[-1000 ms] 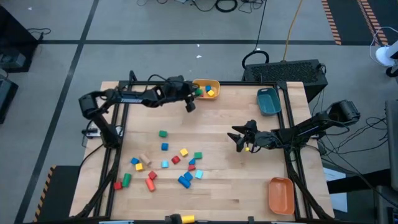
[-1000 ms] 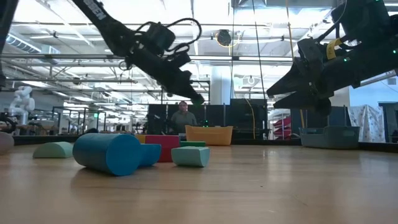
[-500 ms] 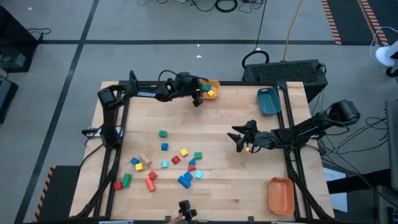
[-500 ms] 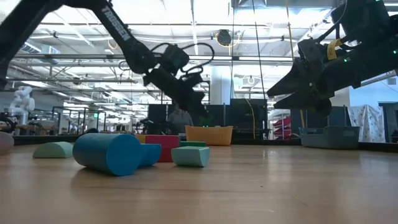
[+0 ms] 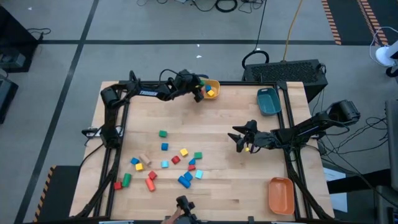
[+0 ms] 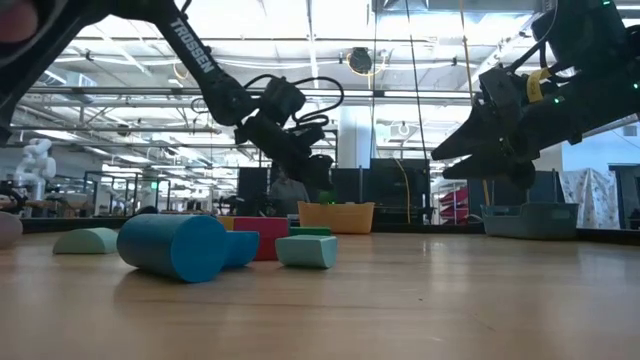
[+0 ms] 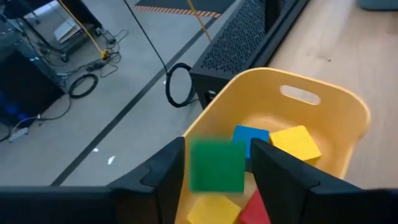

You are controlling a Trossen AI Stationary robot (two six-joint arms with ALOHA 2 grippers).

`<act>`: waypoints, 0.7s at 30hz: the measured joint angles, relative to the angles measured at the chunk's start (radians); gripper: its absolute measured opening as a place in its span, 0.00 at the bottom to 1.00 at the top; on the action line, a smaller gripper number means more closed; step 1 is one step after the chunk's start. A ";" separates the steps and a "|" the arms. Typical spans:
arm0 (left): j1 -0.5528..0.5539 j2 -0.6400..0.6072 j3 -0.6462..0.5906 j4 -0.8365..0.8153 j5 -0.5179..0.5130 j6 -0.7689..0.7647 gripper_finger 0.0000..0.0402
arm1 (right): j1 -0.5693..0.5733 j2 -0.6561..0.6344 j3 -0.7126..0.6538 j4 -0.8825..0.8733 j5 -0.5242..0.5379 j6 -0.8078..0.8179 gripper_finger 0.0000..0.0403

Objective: Sort blocks by size
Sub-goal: Put the green square block into the yellow bin, then put the yellow square block into the yellow bin

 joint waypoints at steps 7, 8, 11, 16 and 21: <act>-0.002 0.000 0.000 0.004 0.024 -0.001 0.52 | 0.000 0.000 0.000 0.000 0.000 0.000 0.57; -0.002 0.000 0.000 0.004 0.024 -0.001 0.52 | 0.000 0.000 0.000 0.000 0.000 0.000 0.57; -0.013 -0.009 0.000 -0.026 0.024 -0.001 0.53 | 0.000 0.000 0.000 0.000 0.000 0.000 0.57; -0.047 -0.070 0.000 -0.153 0.026 0.007 0.53 | 0.000 0.000 0.000 0.000 0.000 -0.001 0.57; -0.090 -0.142 0.000 -0.310 0.027 0.008 0.53 | 0.000 0.000 0.000 0.000 0.001 -0.001 0.57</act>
